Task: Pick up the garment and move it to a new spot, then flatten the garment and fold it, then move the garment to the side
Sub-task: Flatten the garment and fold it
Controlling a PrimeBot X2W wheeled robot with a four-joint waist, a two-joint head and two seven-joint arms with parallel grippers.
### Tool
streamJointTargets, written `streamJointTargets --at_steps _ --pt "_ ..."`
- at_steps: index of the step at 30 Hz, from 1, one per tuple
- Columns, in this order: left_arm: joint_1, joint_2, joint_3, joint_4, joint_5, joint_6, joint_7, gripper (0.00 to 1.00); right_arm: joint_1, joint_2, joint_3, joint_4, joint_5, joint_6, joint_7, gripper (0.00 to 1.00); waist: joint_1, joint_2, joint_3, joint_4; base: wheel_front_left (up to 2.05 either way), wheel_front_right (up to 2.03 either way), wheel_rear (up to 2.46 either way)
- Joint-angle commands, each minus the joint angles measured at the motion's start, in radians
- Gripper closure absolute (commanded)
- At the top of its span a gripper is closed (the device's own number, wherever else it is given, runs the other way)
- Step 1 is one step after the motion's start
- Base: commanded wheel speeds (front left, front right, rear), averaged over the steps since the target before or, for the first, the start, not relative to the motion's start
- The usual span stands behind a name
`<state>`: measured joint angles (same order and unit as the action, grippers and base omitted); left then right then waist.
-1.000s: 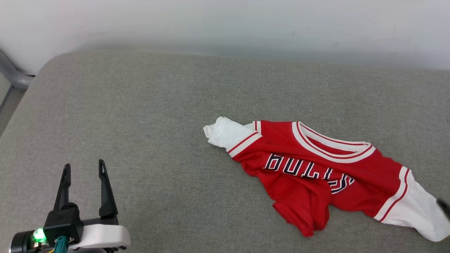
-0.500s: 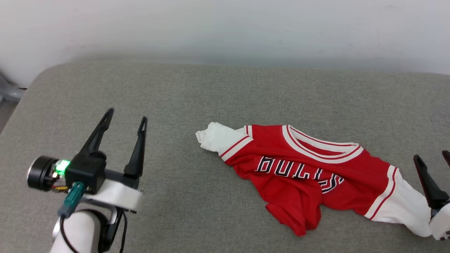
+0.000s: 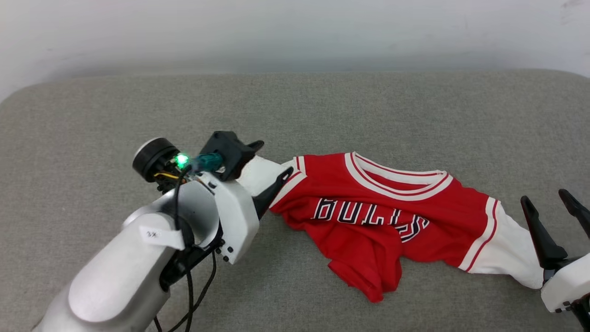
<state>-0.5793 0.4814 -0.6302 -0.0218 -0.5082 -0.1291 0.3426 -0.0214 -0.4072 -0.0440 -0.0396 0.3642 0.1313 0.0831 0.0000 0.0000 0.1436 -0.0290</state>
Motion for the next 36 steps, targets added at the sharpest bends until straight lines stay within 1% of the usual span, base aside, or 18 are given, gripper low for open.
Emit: streamJointTargets --at_steps 1,4,7,8,13,17,25,26,27,28,32,36 --pt "-0.033 0.017 -0.048 0.015 -0.030 0.000 0.038 0.00 -0.016 0.007 0.003 -0.005 -0.008 -0.001 -0.001 0.00 0.0000 0.0000 0.020 -0.021 0.00 0.00 0.00" --pt "-0.104 0.049 -0.151 0.056 -0.093 0.000 0.121 0.00 -0.034 0.013 0.011 -0.007 -0.008 -0.001 -0.004 0.00 0.0000 0.0000 0.043 -0.046 0.00 0.00 0.00" --pt "-0.166 0.070 -0.243 0.106 -0.136 0.000 0.174 0.00 -0.053 0.019 0.011 -0.001 -0.006 -0.001 -0.011 0.00 0.0000 0.0000 0.068 -0.067 0.00 0.00 0.00" --pt "-0.166 0.070 -0.243 0.106 -0.136 0.000 0.174 0.00 -0.053 0.019 0.011 -0.001 -0.006 -0.001 -0.011 0.00 0.0000 0.0000 0.068 -0.067 0.00 0.00 0.00" --pt "-0.247 0.088 -0.363 0.202 -0.188 0.000 0.210 0.00 -0.087 0.024 0.022 0.011 -0.001 -0.001 -0.025 0.00 0.0000 0.0000 0.118 -0.101 0.00 0.00 0.00" --pt "-0.286 0.087 -0.445 0.270 -0.230 0.000 0.217 0.00 -0.111 0.027 0.028 0.024 0.001 -0.001 -0.038 0.00 0.0000 0.0000 0.153 -0.120 0.00 0.00 0.00" --pt "-0.302 0.079 -0.607 0.381 -0.322 0.000 0.255 0.00 -0.146 0.027 0.041 0.048 -0.002 -0.001 -0.058 0.00 0.0000 0.0000 0.186 -0.137 0.00 0.00 0.00" --pt "-0.297 0.083 -0.646 0.393 -0.358 -0.001 0.288 0.34 -0.154 0.025 0.041 0.052 -0.006 -0.001 -0.060 0.00 0.0000 0.0000 0.187 -0.137 0.00 0.00 0.00" --pt "-0.297 0.086 -0.653 0.397 -0.364 -0.001 0.290 0.96 -0.156 0.026 0.042 0.054 -0.008 -0.001 -0.059 0.00 0.0000 0.0000 0.187 -0.136 0.00 0.00 0.00" --pt "-0.299 0.088 -0.658 0.400 -0.367 -0.001 0.292 1.00 -0.158 0.026 0.045 0.054 -0.010 -0.001 -0.060 0.00 0.0000 0.0000 0.187 -0.135 0.00 0.00 0.00" --pt "-0.305 0.074 -0.669 0.410 -0.386 -0.005 0.259 1.00 -0.163 0.029 0.056 0.056 -0.013 -0.001 -0.063 0.00 0.0000 0.0000 0.184 -0.128 0.00 0.00 0.00" --pt "-0.343 0.058 -0.662 0.406 -0.380 -0.005 0.189 1.00 -0.149 0.023 0.052 0.059 -0.014 -0.001 -0.061 0.00 0.0000 0.0000 0.157 -0.108 0.00 0.00 0.00"
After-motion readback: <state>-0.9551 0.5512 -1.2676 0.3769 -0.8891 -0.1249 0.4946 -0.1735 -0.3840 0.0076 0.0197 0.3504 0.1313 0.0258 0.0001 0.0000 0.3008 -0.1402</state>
